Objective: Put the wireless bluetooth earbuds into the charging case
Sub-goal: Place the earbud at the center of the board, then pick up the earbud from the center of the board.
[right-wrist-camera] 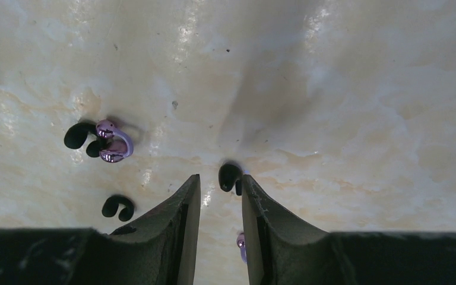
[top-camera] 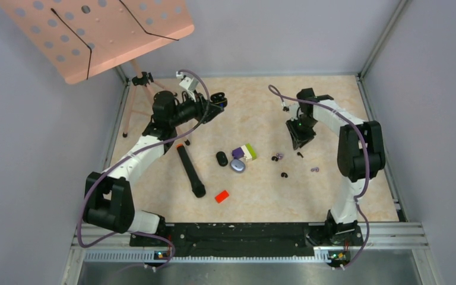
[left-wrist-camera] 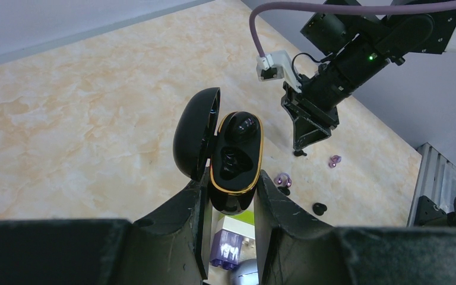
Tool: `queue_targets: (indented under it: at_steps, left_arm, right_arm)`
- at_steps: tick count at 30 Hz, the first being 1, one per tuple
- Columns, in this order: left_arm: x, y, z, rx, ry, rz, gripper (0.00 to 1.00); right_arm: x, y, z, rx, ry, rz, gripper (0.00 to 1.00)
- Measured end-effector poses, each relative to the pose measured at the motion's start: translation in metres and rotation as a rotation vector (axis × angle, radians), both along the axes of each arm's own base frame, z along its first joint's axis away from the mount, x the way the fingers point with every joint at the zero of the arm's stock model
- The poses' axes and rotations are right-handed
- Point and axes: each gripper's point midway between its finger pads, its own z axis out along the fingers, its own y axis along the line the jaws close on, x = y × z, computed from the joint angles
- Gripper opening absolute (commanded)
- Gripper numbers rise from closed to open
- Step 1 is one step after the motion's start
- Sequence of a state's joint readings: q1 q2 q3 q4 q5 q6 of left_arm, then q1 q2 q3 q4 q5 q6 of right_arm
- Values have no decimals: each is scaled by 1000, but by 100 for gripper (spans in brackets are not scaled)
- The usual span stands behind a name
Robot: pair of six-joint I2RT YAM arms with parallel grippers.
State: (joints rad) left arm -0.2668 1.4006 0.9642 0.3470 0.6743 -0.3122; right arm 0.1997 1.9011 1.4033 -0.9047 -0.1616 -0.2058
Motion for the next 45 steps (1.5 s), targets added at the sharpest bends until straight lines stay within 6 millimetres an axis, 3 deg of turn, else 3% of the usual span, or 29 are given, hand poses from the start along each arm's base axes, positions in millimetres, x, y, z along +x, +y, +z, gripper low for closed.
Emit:
queue_targets:
  at_steps: [14,28,36,42,45]
  left_arm:
    - [1,7,-2,1,2,23,0]
    - [1,8,-2,-1,2,27,0]
    - [1,9,-2,-1,2,28,0]
    - [2,10,-2,-1,2,31,0]
    - [2,10,-2,-1,2,30,0]
  right_arm:
    - [-11,-2,-19,-84,63,57,27]
    - [-12,-8,-20,-138,59,72,26]
    - [-18,-11,-28,-154,91,72,20]
    - [-19,-12,-27,-158,92,71,0]
    - [-20,-10,-27,-151,94,74,0]
